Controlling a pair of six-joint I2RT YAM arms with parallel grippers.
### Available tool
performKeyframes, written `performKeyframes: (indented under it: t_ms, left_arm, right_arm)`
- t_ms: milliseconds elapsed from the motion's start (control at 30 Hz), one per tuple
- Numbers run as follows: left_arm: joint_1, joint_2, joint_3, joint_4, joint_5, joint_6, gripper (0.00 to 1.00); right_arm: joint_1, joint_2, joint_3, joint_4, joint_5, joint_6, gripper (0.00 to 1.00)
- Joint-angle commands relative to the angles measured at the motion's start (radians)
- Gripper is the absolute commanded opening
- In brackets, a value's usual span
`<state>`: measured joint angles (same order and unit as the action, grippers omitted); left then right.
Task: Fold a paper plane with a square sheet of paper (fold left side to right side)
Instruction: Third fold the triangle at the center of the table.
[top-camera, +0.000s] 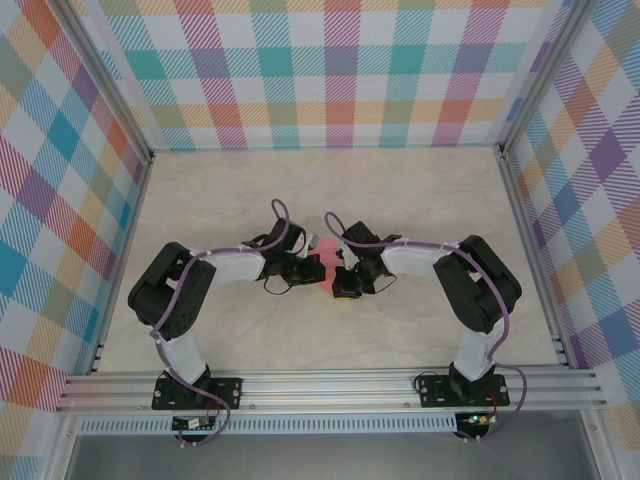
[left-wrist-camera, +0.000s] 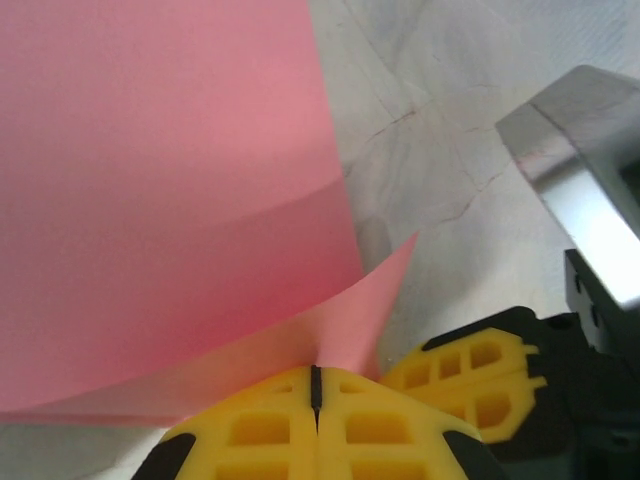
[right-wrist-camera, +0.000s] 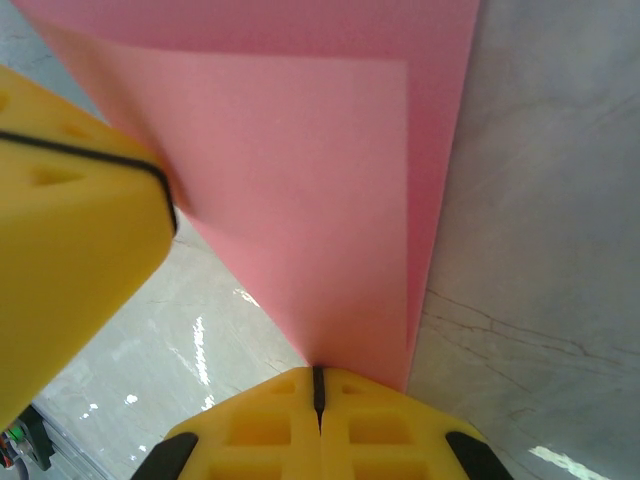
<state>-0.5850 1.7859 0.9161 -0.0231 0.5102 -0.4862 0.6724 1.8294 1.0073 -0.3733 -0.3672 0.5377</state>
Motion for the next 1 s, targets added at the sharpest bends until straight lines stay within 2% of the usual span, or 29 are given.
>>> performKeyframes:
  t_ms: [0,200,467,967]
  left_arm:
    - [-0.009,0.028,0.033,-0.025,-0.033,0.041,0.04]
    - [-0.001,0.055,0.046,-0.081,-0.109,0.094,0.03]
    - [0.040,0.086,0.044,-0.082,-0.147,0.106,0.02]
    - [0.172,0.084,-0.018,-0.019,-0.146,0.161,0.00]
  right_arm:
    - [0.001,0.061,-0.032,-0.124,0.117,-0.019,0.00]
    - [0.001,0.061,-0.031,-0.126,0.117,-0.022,0.00]
    - [0.001,0.060,-0.027,-0.133,0.119,-0.025,0.00]
    - [0.001,0.058,-0.027,-0.142,0.116,-0.034,0.00]
